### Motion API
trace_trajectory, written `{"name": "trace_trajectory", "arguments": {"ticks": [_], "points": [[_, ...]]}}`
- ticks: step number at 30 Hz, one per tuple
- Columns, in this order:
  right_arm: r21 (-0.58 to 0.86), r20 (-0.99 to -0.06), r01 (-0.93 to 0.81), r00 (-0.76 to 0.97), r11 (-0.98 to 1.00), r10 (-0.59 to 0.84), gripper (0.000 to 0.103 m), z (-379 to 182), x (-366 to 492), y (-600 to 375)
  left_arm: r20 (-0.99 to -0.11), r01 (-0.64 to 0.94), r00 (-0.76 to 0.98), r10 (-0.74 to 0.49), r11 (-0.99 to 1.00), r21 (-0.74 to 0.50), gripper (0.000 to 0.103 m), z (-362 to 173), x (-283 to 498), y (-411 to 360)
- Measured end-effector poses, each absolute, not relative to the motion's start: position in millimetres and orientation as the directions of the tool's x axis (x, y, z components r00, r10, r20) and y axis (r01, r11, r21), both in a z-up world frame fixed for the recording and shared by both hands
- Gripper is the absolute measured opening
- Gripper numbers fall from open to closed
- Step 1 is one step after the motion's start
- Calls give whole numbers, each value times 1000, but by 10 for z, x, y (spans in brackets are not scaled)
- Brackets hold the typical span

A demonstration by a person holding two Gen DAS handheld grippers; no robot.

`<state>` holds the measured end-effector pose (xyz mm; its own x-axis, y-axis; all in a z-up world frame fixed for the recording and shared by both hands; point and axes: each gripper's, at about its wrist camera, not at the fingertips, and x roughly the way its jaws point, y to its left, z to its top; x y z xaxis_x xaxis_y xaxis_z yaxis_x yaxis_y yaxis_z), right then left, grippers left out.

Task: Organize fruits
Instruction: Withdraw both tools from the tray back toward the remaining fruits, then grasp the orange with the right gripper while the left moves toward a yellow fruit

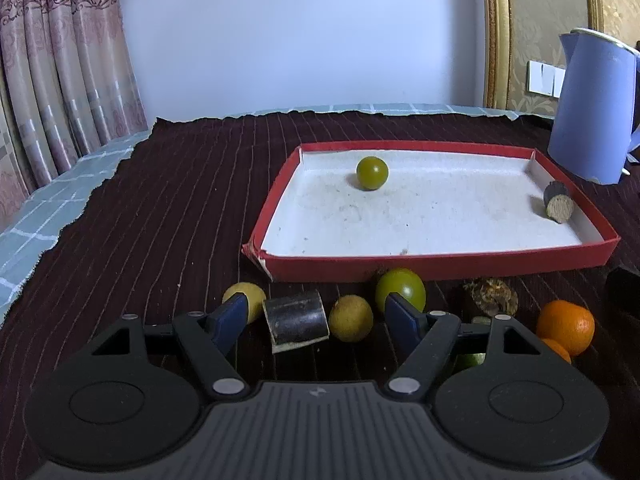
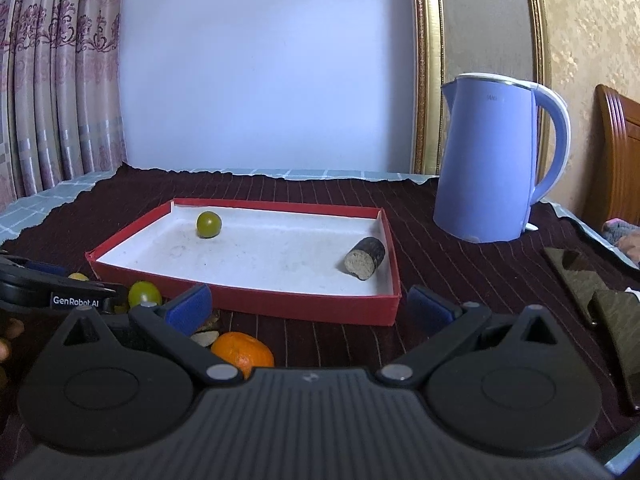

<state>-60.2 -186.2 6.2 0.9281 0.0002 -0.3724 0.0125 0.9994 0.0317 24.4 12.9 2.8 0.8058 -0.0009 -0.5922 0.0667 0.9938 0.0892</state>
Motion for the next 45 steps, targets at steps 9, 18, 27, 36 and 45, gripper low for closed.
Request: {"name": "trace_trajectory", "arguments": {"ticks": [9, 18, 27, 36, 45], "points": [[50, -364, 27, 931, 998, -7, 103, 29, -676, -1954, -587, 79, 809, -10, 993, 92, 75, -37, 164, 146], [-21, -375, -19, 927, 1000, 9, 103, 11, -775, -1904, -568, 140, 820, -65, 986, 89, 75, -59, 27, 188], [-117, -401, -87, 916, 989, 33, 103, -73, -818, -1743, -554, 136, 831, -50, 984, 115, 75, -99, -6, 363], [-214, -456, -112, 890, 970, 2, 97, -231, -704, -1707, -587, 136, 806, -69, 988, 70, 75, -180, 51, 463], [-237, -513, -205, 856, 950, 57, 64, -238, -515, -1533, -607, 141, 789, -91, 989, 35, 79, -209, 75, 505]]}}
